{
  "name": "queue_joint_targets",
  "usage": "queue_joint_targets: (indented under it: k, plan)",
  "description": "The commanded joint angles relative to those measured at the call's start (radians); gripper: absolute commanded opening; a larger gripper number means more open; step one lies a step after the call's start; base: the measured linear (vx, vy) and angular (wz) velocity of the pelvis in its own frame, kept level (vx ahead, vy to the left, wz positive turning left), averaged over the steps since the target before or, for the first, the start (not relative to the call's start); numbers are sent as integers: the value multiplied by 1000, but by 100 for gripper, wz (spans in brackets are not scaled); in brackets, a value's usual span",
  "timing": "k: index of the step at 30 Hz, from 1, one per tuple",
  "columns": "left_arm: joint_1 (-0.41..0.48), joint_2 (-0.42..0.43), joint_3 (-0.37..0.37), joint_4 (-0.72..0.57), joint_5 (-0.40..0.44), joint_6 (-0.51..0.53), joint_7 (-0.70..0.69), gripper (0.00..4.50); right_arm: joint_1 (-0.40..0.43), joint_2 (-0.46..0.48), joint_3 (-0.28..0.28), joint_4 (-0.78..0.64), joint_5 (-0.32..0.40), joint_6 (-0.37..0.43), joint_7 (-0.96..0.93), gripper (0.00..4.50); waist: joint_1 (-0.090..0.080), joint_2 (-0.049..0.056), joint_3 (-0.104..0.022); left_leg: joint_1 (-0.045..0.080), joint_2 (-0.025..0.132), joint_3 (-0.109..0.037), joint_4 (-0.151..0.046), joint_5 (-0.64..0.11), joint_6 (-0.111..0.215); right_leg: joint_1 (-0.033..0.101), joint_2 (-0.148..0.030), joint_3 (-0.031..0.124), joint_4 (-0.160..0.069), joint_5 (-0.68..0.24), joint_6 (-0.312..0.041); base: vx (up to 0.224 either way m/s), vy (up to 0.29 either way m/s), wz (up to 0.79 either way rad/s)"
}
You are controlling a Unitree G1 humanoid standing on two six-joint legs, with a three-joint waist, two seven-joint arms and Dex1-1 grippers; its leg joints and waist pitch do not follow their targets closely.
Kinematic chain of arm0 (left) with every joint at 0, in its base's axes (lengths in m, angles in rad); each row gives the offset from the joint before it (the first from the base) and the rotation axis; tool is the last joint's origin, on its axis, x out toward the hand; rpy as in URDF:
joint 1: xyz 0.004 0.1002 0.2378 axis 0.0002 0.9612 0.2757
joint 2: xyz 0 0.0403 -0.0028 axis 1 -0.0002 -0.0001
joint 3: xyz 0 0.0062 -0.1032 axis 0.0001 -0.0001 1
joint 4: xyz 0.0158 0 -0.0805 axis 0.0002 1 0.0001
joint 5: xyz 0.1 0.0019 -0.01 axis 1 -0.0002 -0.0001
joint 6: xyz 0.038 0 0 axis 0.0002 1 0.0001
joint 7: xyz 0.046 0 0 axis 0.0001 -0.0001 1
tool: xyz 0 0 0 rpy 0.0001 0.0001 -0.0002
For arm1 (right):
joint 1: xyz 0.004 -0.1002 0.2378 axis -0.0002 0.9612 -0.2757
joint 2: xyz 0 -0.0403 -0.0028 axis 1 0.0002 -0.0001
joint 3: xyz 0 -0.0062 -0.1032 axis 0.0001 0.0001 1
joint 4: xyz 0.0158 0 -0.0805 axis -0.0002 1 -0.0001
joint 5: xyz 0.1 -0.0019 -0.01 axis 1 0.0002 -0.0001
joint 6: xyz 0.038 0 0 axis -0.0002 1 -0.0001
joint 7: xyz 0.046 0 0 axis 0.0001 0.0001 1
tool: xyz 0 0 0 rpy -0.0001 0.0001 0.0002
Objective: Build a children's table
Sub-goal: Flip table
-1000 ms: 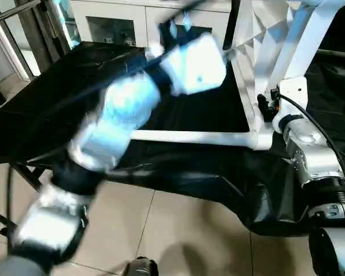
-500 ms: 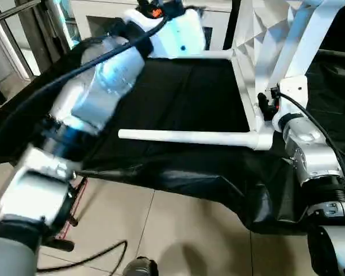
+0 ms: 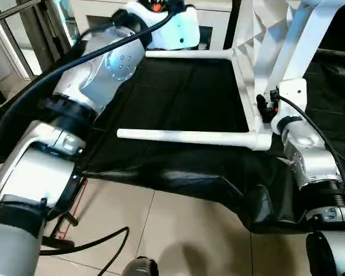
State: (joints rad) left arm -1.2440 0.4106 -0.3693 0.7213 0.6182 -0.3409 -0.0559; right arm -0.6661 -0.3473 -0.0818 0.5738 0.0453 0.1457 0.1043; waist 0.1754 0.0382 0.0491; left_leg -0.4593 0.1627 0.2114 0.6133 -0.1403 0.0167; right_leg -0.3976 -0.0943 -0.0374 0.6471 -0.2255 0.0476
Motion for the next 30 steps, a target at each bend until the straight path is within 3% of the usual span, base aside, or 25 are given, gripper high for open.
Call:
queue_joint_targets:
  k: [1, 6, 14, 16, 19, 23, 30]
  plan:
    - [-30, -7, 4, 28, -13, -18, 2, 400, 5, 9, -5, -28, 0, 0, 4, 284, 8, -13, -89, 64, 61, -46, -66, -203, -16, 23, -64, 20, -56, 100, -233, 0, 0, 0]
    - [-46, -10, -1, 87, -9, -22, 6, 348, 6, 15, -3, -32, 0, -7, 6, 284, 8, -14, -87, 63, 62, -46, -66, -206, -5, 22, -64, 20, -58, 87, -238, 0, 0, 0]
    - [-71, -17, 7, 140, -18, -31, -5, 279, 3, 16, -2, -24, -4, -8, 8, 284, 13, -14, -85, 65, 64, -47, -70, -239, -22, 20, -66, 22, -62, 50, -230, 0, 0, 0]
    - [-72, -23, 22, 141, -40, -23, -20, 277, 3, 15, -1, -22, -8, -6, 6, 284, 16, -14, -86, 65, 64, -47, -70, -233, -23, 20, -67, 21, -60, 60, -234, 0, 0, 0]
    - [-71, -41, 59, 146, -100, -10, -54, 237, 3, 14, -1, -22, -10, -6, 5, 284, 18, -15, -86, 65, 63, -46, -69, -232, -20, 20, -68, 21, -60, 62, -241, 0, 0, 0]
    - [-75, -63, 94, 161, -158, 4, -87, 220, 1, 11, -4, -22, -7, -9, 13, 236, 26, -14, -86, 67, 65, -46, -70, -240, -18, 18, -69, 23, -64, 38, -234, 0, 0, 0]
    - [-91, -116, 195, 165, -308, 71, -160, 220, -31, -15, -19, -13, -8, -18, 13, 218, 31, -17, -86, 64, 62, -43, -64, -208, 8, 22, -73, 22, -63, 47, -245, 0, 0, 0]
